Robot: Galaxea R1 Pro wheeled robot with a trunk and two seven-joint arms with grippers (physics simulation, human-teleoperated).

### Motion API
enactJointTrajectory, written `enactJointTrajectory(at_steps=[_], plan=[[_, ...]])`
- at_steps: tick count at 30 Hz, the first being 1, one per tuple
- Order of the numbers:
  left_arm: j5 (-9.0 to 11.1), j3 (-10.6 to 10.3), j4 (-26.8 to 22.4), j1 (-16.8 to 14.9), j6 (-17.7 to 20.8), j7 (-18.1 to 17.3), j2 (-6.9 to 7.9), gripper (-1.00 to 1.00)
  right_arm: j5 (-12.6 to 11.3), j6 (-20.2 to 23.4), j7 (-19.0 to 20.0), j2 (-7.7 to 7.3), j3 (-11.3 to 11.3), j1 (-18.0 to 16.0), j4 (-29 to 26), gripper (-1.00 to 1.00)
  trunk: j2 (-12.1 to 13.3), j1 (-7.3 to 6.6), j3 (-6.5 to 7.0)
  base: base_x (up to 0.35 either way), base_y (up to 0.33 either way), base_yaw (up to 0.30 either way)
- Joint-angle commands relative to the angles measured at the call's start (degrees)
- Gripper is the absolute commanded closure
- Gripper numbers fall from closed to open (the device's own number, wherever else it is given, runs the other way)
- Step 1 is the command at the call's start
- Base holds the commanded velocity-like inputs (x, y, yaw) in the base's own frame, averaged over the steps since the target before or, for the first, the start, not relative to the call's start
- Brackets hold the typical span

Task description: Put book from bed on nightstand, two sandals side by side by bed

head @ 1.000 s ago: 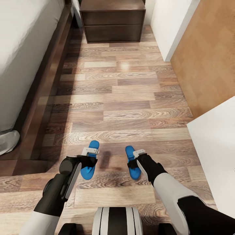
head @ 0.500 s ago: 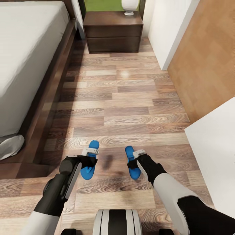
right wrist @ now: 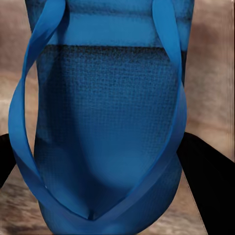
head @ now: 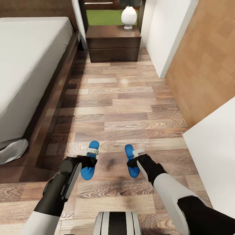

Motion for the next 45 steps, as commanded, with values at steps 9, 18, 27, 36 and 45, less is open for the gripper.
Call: enactJointTrajectory(at_steps=[9, 18, 27, 36, 45], plan=[[0.0, 0.0, 0.1, 0.0, 0.2, 0.0, -0.04, 1.00, 0.5, 0.0, 0.1, 0.00, 0.3, 0.1, -0.2, 1.00, 0.1, -0.24, 1.97, 0.000, 0.000, 0.000], [-0.3, 0.0, 0.5, 0.0, 0.1, 0.3, -0.09, 1.00, 0.5, 0.0, -0.1, 0.08, 0.3, 0.3, -0.3, 1.00, 0.2, -0.47, 3.96, 0.000, 0.000, 0.000], [-0.4, -0.1, 0.6, -0.1, 0.1, 0.5, -0.09, 1.00, 0.5, -2.2, -0.3, 0.11, 0.4, 0.5, -0.8, 1.00, 0.4, -0.70, 5.95, 0.000, 0.000, 0.000], [-0.4, 0.0, 0.7, -0.1, 0.1, 0.6, -0.09, 1.00, 0.5, -2.6, -0.3, 0.13, 0.3, 1.0, -1.0, 1.00, 0.5, -0.93, 7.95, 0.000, 0.000, 0.000], [-0.4, 0.0, 0.7, -0.1, 0.1, 0.6, -0.09, 1.00, 0.7, -3.9, -0.3, -0.13, 0.1, 1.4, -1.0, 1.00, 0.6, -1.16, 9.94, 0.000, 0.000, 0.000]])
